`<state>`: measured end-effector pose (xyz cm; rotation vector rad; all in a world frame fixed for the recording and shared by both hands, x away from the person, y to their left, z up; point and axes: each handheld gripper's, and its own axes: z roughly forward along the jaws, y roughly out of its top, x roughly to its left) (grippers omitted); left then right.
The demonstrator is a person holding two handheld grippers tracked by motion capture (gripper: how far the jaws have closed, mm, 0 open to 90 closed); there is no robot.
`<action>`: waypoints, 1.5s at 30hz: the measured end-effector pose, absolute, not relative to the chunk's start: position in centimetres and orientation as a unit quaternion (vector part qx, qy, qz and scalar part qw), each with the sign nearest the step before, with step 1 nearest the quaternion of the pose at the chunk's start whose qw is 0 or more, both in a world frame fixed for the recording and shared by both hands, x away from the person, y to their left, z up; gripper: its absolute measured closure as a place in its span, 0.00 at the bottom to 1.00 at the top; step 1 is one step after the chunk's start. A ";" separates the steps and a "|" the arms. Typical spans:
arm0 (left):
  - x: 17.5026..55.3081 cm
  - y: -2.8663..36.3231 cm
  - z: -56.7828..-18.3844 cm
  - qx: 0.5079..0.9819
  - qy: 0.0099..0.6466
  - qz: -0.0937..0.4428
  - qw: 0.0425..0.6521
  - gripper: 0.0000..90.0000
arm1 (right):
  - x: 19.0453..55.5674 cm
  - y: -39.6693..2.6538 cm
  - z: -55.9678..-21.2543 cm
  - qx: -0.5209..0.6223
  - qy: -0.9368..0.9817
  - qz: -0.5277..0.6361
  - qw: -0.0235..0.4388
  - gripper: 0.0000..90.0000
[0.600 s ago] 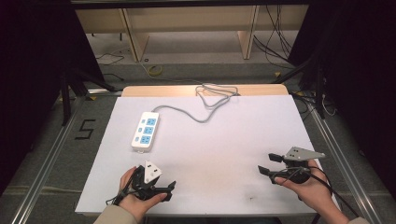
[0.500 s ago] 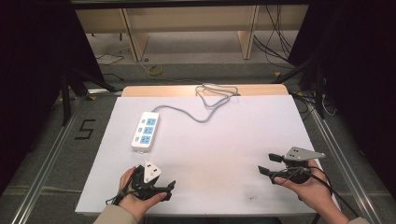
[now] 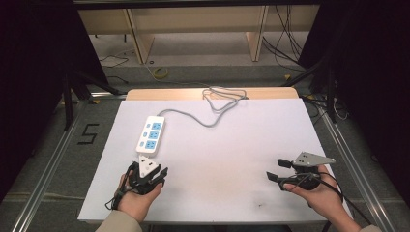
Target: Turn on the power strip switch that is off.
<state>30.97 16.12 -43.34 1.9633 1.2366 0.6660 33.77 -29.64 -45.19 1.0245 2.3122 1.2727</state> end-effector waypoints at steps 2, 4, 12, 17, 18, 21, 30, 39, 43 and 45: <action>31.1 16.3 -43.2 0.756 0.482 0.261 0.357 0.98 | 33.8 -29.7 -45.2 0.357 0.807 0.444 0.154 0.37; 31.4 16.4 -43.1 0.750 0.489 0.264 0.358 1.00 | 33.8 -29.6 -45.2 0.357 0.807 0.445 0.154 0.37; 32.9 17.0 -42.8 0.734 0.518 0.271 0.346 1.00 | 33.8 -29.7 -45.2 0.355 0.808 0.445 0.155 0.37; 34.1 17.9 -42.7 0.721 0.536 0.277 0.340 1.00 | 33.8 -29.7 -45.1 0.356 0.807 0.444 0.155 0.37; 34.1 17.9 -42.7 0.721 0.536 0.277 0.340 1.00 | 33.8 -29.7 -45.1 0.356 0.807 0.444 0.155 0.37; 34.6 18.2 -42.6 0.719 0.541 0.278 0.336 1.00 | 33.8 -29.7 -45.1 0.356 0.807 0.444 0.155 0.37; 36.1 19.1 -42.7 0.714 0.553 0.280 0.325 1.00 | 33.8 -29.7 -45.2 0.356 0.807 0.444 0.154 0.37; 37.4 19.7 -42.7 0.705 0.563 0.288 0.322 1.00 | 33.8 -29.7 -45.2 0.356 0.807 0.444 0.154 0.37; 37.9 20.0 -42.9 0.703 0.566 0.289 0.318 1.00 | 33.8 -29.7 -45.2 0.356 0.807 0.444 0.154 0.37; 38.2 20.1 -42.9 0.701 0.569 0.289 0.318 1.00 | 33.8 -29.7 -45.2 0.356 0.807 0.444 0.154 0.37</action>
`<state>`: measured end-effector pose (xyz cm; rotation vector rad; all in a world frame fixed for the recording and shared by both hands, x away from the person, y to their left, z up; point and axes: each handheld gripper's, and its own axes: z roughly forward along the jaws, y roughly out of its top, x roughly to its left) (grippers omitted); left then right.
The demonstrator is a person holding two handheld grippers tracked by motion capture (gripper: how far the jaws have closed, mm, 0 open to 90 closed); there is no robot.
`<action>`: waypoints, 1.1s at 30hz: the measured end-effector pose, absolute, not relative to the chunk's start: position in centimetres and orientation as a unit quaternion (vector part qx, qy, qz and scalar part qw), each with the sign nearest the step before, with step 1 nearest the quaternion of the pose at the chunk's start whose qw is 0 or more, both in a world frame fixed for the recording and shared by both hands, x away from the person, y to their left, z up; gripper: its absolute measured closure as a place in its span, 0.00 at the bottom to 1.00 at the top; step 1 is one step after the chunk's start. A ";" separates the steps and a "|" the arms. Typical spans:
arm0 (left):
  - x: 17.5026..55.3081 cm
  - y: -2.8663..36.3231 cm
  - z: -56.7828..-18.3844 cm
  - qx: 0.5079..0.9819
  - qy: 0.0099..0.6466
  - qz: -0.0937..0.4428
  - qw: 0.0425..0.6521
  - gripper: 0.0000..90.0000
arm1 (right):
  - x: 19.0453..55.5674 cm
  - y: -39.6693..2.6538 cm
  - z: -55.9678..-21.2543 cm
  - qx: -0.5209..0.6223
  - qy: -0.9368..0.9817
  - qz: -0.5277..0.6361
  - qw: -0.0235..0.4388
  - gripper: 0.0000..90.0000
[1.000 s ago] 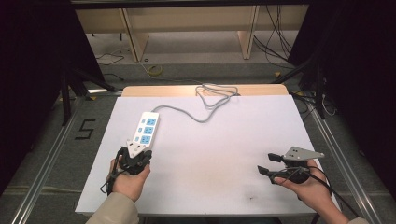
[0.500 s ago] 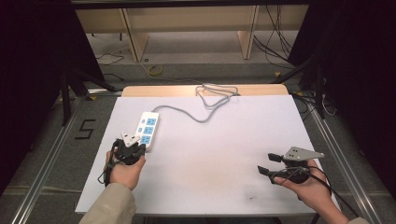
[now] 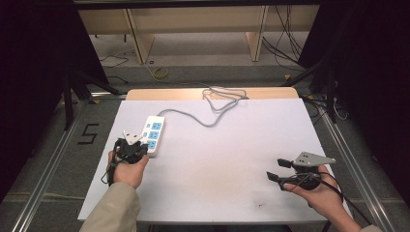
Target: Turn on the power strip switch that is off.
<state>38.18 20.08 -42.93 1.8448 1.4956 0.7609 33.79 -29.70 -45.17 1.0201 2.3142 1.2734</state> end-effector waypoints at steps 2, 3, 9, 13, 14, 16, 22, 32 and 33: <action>38.4 20.2 -43.0 0.700 0.569 0.292 0.317 1.00 | 33.8 -29.7 -45.2 0.355 0.808 0.445 0.154 0.36; 38.6 20.2 -43.0 0.701 0.570 0.293 0.314 1.00 | 33.8 -29.7 -45.2 0.356 0.808 0.444 0.154 0.36; 39.4 20.4 -43.2 0.696 0.575 0.294 0.313 1.00 | 33.8 -29.7 -45.2 0.356 0.807 0.445 0.154 0.36; 40.0 20.6 -43.4 0.697 0.575 0.299 0.307 1.00 | 33.8 -29.7 -45.2 0.356 0.807 0.445 0.154 0.36; 40.0 20.6 -43.4 0.697 0.575 0.299 0.307 1.00 | 33.8 -29.7 -45.2 0.356 0.807 0.445 0.154 0.36; 40.1 20.7 -43.4 0.697 0.575 0.300 0.306 1.00 | 33.8 -29.7 -45.2 0.357 0.807 0.445 0.154 0.36; 40.7 20.8 -43.5 0.697 0.577 0.299 0.304 1.00 | 33.8 -29.7 -45.2 0.356 0.807 0.446 0.154 0.36; 41.7 21.1 -43.6 0.695 0.579 0.299 0.304 1.00 | 33.8 -29.8 -45.2 0.356 0.807 0.446 0.154 0.36; 41.8 21.1 -43.6 0.695 0.579 0.298 0.306 1.00 | 33.8 -29.8 -45.2 0.356 0.807 0.446 0.154 0.36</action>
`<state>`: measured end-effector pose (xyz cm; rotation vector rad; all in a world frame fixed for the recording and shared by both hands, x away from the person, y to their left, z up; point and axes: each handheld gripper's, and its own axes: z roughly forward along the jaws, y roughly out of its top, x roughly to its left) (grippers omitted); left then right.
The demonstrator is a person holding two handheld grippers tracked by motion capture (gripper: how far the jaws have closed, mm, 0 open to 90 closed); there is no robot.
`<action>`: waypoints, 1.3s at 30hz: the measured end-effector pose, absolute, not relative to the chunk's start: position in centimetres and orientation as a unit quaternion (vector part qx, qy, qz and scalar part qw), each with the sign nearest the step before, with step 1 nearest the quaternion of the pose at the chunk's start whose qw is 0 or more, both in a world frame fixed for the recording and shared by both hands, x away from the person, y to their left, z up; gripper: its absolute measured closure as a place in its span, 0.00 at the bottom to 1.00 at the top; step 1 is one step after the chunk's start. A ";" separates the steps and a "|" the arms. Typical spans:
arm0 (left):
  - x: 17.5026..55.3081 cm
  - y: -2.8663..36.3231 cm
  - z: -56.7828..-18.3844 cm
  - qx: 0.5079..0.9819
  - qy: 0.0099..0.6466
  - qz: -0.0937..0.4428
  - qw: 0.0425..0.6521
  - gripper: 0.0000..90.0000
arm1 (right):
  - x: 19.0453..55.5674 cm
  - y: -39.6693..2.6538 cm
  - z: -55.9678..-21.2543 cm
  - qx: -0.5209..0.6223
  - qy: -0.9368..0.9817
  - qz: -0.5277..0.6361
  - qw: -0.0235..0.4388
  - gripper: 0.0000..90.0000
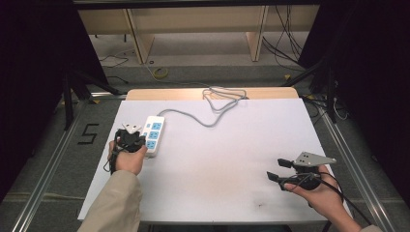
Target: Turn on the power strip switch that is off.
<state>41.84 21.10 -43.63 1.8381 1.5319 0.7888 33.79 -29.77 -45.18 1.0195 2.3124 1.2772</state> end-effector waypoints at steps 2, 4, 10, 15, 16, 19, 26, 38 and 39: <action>42.0 21.2 -43.7 0.698 0.577 0.300 0.302 1.00 | 33.8 -29.8 -45.2 0.356 0.807 0.446 0.154 0.36; 42.2 21.3 -43.8 0.697 0.578 0.300 0.301 1.00 | 33.8 -29.7 -45.2 0.355 0.807 0.445 0.154 0.36; 42.6 21.4 -43.6 0.698 0.577 0.299 0.301 1.00 | 33.8 -29.8 -45.2 0.355 0.808 0.444 0.155 0.36; 43.0 21.4 -43.4 0.696 0.578 0.299 0.304 1.00 | 33.8 -29.8 -45.2 0.356 0.806 0.446 0.156 0.36; 43.1 21.5 -43.5 0.696 0.578 0.298 0.303 1.00 | 33.8 -29.8 -45.2 0.357 0.806 0.445 0.155 0.36; 43.5 21.6 -43.6 0.698 0.578 0.295 0.302 1.00 | 33.8 -29.8 -45.2 0.357 0.806 0.445 0.155 0.36; 44.3 21.5 -44.0 0.701 0.579 0.291 0.298 1.00 | 33.8 -29.8 -45.3 0.358 0.806 0.445 0.154 0.36; 45.7 21.7 -44.3 0.694 0.589 0.282 0.304 1.00 | 33.8 -29.8 -45.4 0.359 0.806 0.446 0.151 0.36; 45.8 21.7 -44.4 0.695 0.588 0.281 0.302 1.00 | 33.8 -29.9 -45.4 0.358 0.806 0.446 0.151 0.36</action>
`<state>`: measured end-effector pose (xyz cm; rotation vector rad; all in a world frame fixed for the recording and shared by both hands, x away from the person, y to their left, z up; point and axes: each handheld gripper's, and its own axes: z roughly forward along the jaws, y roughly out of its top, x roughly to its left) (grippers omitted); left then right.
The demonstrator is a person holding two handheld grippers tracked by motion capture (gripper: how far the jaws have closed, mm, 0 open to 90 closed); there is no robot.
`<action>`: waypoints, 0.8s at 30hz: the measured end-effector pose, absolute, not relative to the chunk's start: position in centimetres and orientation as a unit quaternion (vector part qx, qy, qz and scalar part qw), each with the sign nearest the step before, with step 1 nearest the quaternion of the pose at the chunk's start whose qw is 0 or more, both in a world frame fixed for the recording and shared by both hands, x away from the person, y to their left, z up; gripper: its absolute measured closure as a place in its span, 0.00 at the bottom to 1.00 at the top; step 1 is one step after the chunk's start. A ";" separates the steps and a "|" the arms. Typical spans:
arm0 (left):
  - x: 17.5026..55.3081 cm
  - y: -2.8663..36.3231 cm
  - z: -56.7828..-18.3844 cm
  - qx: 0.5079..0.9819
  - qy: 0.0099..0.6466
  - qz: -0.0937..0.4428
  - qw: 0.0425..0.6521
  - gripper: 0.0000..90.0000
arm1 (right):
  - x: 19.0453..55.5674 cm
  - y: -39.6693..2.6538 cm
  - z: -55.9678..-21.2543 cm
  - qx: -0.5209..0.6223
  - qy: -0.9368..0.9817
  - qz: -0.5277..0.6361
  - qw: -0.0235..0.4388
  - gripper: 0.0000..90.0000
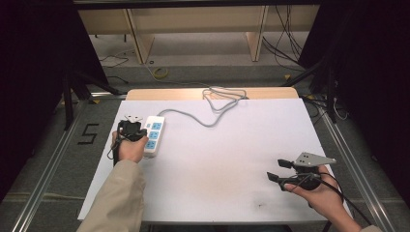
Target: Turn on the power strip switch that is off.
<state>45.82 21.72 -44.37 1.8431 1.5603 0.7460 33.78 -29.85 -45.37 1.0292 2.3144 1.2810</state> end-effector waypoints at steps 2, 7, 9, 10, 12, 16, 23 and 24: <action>46.0 21.8 -44.5 0.696 0.589 0.280 0.301 1.00 | 33.7 -29.9 -45.4 0.359 0.806 0.446 0.151 0.36; 46.5 22.0 -44.9 0.693 0.594 0.280 0.298 1.00 | 33.7 -30.0 -45.4 0.359 0.806 0.446 0.153 0.36; 46.6 22.1 -45.0 0.693 0.596 0.279 0.296 1.00 | 33.6 -30.1 -45.4 0.362 0.805 0.445 0.153 0.36; 46.7 22.3 -45.2 0.692 0.598 0.277 0.294 1.00 | 33.5 -30.1 -45.4 0.362 0.805 0.445 0.154 0.36; 46.8 22.3 -45.2 0.691 0.601 0.276 0.292 1.00 | 33.5 -30.1 -45.4 0.362 0.804 0.446 0.154 0.36; 47.0 22.4 -45.5 0.691 0.604 0.273 0.289 1.00 | 33.5 -30.2 -45.4 0.362 0.804 0.445 0.154 0.36; 47.3 22.5 -45.7 0.689 0.608 0.272 0.287 1.00 | 33.5 -30.2 -45.4 0.361 0.805 0.445 0.153 0.36; 47.4 22.5 -45.8 0.689 0.607 0.273 0.286 1.00 | 33.5 -30.2 -45.4 0.361 0.805 0.445 0.153 0.36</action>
